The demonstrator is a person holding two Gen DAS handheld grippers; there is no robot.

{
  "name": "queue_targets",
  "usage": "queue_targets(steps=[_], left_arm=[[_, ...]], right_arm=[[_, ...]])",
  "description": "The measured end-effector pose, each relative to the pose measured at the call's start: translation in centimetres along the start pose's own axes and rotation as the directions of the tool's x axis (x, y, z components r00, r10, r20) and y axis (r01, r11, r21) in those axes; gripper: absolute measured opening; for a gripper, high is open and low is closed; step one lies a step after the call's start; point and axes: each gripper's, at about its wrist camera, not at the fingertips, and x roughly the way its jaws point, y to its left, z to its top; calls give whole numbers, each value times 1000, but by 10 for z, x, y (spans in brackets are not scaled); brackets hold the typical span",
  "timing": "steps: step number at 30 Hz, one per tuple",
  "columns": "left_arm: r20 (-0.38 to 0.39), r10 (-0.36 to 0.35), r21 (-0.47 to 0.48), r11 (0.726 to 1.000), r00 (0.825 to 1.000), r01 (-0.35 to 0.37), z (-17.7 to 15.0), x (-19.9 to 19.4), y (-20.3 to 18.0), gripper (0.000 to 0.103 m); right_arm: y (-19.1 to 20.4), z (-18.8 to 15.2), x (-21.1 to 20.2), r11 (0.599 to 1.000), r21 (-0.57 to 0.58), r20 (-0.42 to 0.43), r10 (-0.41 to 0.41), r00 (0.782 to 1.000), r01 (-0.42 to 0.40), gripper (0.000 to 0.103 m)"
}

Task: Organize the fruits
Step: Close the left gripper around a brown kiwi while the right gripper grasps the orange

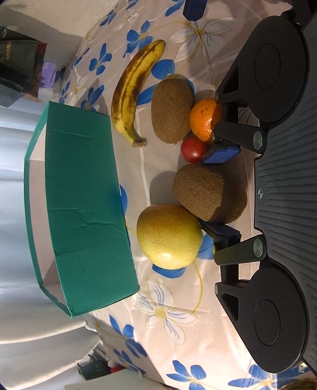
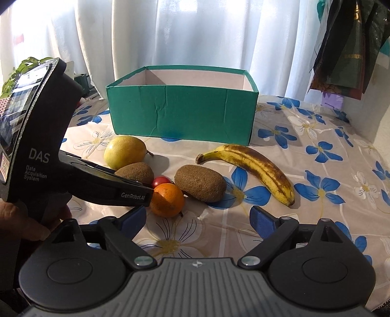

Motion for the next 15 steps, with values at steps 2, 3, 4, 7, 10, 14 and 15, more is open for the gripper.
queue_targets(steps=[2,3,4,7,10,14,15], left_arm=[[-2,0,-3,1000,1000,0,0,4,0,56],[4,2,0,1000,1000,-2,1,4,0,55],[8,6,6,1000,1000,-6,1,5,-1,54],[7,3,10,1000,1000,-3,2,4,-1,53],[-3,-18,4,1000,1000,18,1,1,3,52],[19,-8,-16,1000,1000,9,-2,-16,9,52],[28,-5,-24,1000,1000,5,-3,-23,12,52]], right_arm=[[1,0,2,1000,-1,-4,4,1000,-4,91],[1,0,3,1000,-2,-6,4,1000,-4,90],[1,0,4,1000,-2,-8,6,1000,-6,90],[1,0,7,1000,-3,-13,7,1000,-7,89],[1,-1,9,1000,-4,-18,20,1000,-20,86],[2,-1,13,999,-14,-28,30,999,-31,80],[3,-1,14,999,-15,-30,31,999,-31,78]])
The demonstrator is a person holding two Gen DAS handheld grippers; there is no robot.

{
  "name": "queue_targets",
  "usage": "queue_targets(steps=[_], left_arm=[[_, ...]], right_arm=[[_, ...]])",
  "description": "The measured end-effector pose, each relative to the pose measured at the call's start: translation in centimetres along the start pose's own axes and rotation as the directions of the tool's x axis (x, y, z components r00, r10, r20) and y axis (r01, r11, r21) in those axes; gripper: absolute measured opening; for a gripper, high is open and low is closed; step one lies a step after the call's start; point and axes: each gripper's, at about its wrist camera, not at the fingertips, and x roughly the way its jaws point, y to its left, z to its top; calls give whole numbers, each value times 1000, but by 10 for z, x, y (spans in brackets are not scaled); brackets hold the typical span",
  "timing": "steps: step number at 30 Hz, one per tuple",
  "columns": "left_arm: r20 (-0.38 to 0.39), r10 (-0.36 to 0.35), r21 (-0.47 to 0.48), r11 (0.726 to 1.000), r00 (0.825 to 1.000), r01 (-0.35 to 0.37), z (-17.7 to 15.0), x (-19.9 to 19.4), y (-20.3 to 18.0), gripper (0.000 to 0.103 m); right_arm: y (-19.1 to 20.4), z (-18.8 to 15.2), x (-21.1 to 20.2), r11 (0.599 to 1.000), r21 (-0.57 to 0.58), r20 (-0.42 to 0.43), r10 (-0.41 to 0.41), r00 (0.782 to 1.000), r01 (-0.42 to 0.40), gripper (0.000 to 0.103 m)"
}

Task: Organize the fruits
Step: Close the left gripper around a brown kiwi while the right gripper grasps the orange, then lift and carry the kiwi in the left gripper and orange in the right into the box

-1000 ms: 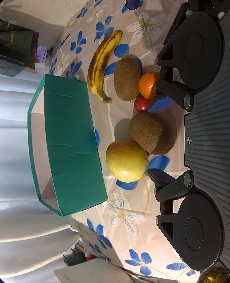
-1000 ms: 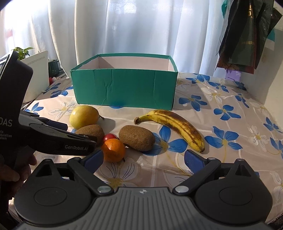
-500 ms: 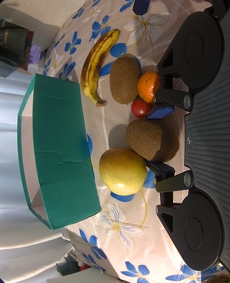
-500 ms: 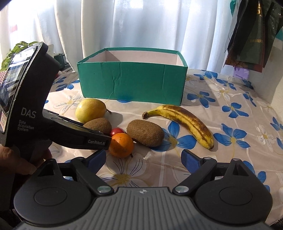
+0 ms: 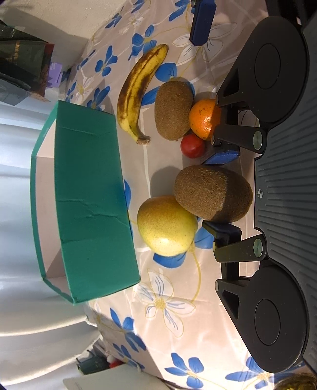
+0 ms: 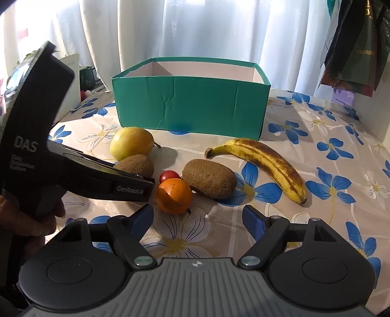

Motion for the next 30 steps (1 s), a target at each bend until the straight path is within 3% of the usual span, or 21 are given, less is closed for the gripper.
queue_targets(steps=[9,12,26,30], left_arm=[[33,56,-63,997,998,-54,4,-28,20,52],[36,66,-73,995,997,-63,3,-33,24,52],[10,77,-106,991,997,-76,2,-32,34,52],[-1,83,-103,991,997,-83,3,-29,35,52]], right_arm=[[11,5,17,999,-13,-7,46,999,-46,71],[17,7,27,998,-18,-20,60,998,-61,65],[22,12,57,999,9,-63,39,997,-39,43],[20,11,58,999,17,-58,43,997,-42,41]])
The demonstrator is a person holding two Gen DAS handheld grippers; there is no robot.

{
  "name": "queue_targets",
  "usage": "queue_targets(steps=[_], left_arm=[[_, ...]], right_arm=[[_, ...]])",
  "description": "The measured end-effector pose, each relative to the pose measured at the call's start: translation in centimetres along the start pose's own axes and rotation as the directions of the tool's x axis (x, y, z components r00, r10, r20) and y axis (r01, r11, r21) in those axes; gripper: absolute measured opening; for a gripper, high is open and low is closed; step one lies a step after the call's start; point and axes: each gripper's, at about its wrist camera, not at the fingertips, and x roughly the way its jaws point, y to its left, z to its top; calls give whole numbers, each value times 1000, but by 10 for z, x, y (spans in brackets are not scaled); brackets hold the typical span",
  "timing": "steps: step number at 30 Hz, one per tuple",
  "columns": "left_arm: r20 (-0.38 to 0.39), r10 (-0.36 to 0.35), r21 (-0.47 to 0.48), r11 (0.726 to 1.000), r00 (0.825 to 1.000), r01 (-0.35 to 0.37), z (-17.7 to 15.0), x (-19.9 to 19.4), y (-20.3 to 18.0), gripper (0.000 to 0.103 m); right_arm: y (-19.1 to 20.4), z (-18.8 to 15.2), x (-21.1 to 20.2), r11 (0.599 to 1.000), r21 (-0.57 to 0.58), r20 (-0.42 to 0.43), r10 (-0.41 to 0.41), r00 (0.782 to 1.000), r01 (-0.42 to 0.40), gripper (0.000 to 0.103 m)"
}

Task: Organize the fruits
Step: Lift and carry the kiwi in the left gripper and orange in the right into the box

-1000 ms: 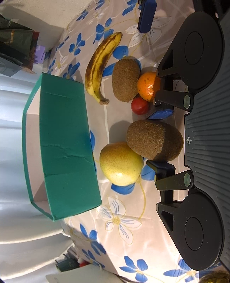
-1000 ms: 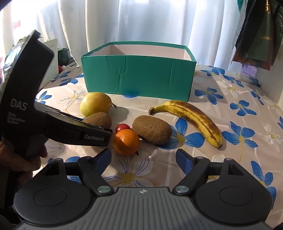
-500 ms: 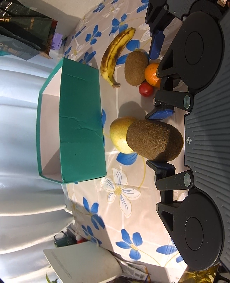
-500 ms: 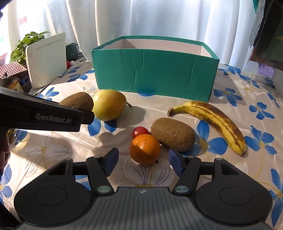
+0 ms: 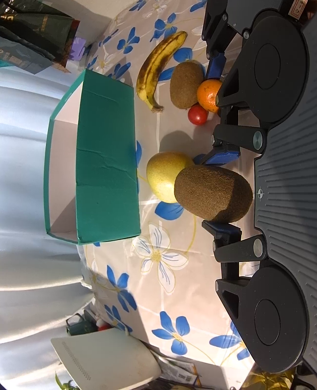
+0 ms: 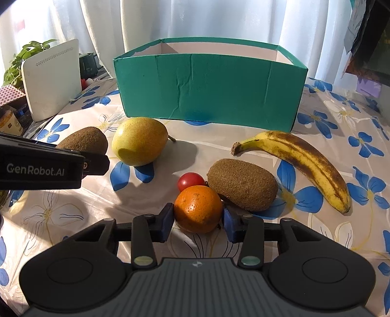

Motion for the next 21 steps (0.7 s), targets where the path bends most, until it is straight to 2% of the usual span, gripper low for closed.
queue_targets(steps=[10,21], left_arm=[[-8,45,2,999,999,-45,8,-1,-2,52],[59,64,-22,998,996,-63,36,-31,-10,52]], right_arm=[[-5,1,-24,999,36,34,-29,999,27,40],[-13,24,-83,995,51,158,-92,983,84,40]])
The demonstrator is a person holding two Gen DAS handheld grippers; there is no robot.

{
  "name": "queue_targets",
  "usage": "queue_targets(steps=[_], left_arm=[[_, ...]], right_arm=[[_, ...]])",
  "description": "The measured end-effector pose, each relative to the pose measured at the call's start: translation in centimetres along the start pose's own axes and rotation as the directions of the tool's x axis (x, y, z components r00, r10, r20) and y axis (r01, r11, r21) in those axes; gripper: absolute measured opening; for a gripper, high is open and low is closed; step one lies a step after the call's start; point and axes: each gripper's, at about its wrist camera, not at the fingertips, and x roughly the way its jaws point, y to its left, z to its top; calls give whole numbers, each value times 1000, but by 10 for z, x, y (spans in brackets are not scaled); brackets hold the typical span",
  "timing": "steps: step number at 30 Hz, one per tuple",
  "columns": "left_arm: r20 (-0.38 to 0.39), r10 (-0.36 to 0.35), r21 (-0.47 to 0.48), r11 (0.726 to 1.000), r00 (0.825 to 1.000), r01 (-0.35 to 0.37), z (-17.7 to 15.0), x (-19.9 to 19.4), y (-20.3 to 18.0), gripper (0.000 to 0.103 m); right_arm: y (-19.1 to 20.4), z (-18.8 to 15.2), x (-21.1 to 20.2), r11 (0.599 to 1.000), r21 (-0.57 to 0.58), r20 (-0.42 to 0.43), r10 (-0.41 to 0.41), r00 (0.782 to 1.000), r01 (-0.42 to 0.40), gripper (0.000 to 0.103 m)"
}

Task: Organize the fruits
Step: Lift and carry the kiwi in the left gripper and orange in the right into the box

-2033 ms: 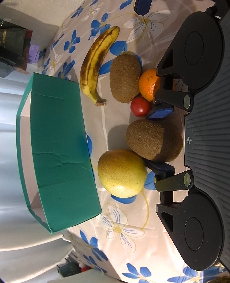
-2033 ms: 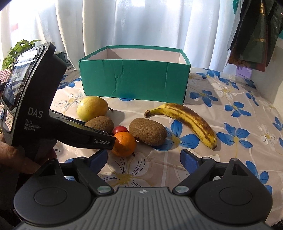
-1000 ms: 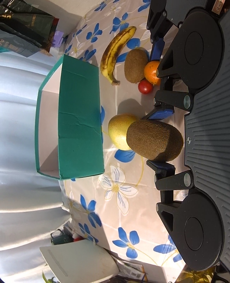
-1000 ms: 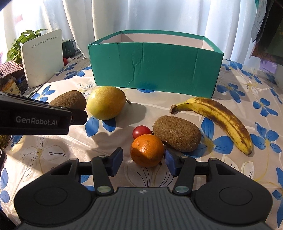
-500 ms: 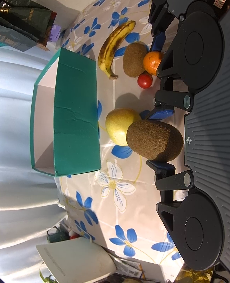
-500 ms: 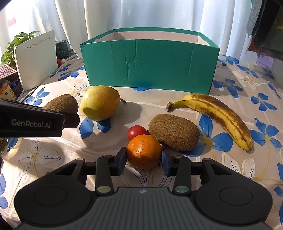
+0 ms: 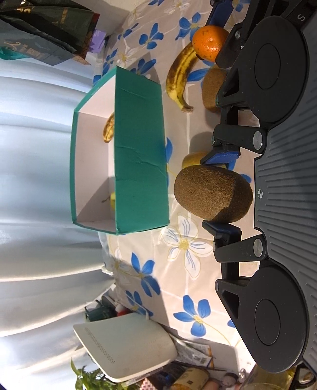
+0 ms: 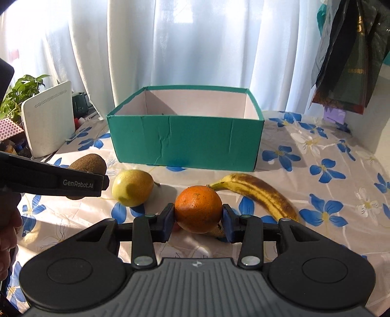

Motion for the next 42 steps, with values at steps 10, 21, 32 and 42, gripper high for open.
queue_targets(steps=[10,21,32,42], left_arm=[[92,-14,11,1000,996,13,27,-37,-10,52],[114,14,-16,1000,993,-12,53,-37,-8,52],[118,63,-58,997,991,-57,88,-9,-6,52],[100,87,-76,994,991,-80,130,38,-9,52]], right_arm=[[-5,29,-35,998,-14,103,-53,993,55,40],[-11,65,-46,992,-21,163,-119,979,124,40],[-19,104,-17,987,-13,150,-154,977,158,40],[-20,130,42,990,-11,90,-139,986,141,40]])
